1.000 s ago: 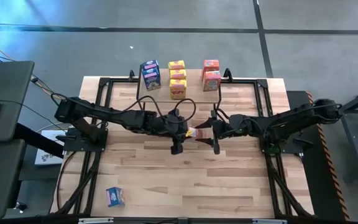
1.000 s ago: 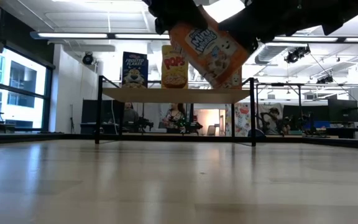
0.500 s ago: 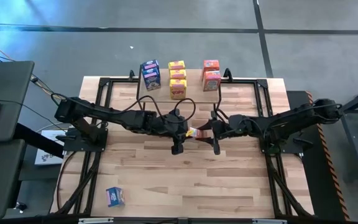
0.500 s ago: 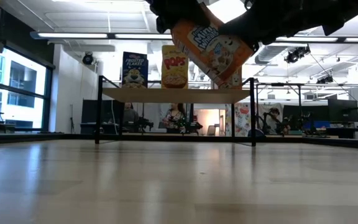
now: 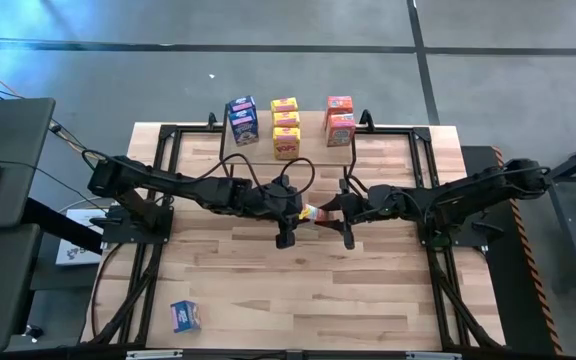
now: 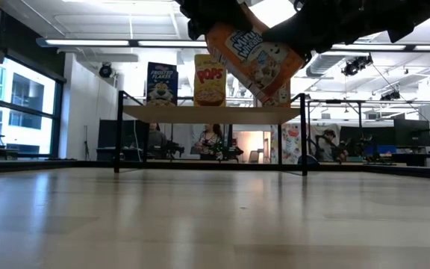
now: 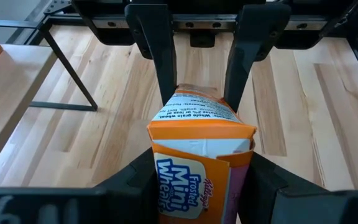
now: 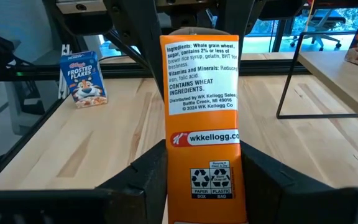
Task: Stack cereal on shelf
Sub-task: Put the orange cereal box and aligned with the other orange cereal boxes on the shelf
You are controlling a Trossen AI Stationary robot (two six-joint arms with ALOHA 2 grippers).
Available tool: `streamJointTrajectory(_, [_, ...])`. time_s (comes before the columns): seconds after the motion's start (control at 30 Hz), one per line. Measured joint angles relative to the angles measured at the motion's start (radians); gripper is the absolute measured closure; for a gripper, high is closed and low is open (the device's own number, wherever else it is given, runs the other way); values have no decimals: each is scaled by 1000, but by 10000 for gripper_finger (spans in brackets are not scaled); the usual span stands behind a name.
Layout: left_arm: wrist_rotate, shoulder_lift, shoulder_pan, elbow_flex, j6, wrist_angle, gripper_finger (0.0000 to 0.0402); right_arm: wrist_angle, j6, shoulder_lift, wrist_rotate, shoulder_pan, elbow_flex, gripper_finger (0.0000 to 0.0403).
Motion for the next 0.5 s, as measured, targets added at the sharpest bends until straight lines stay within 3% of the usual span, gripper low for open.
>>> streamJointTrajectory(0.5, [18,0,1,0,-20,11,226,2,3,-1,2,0,0,252])
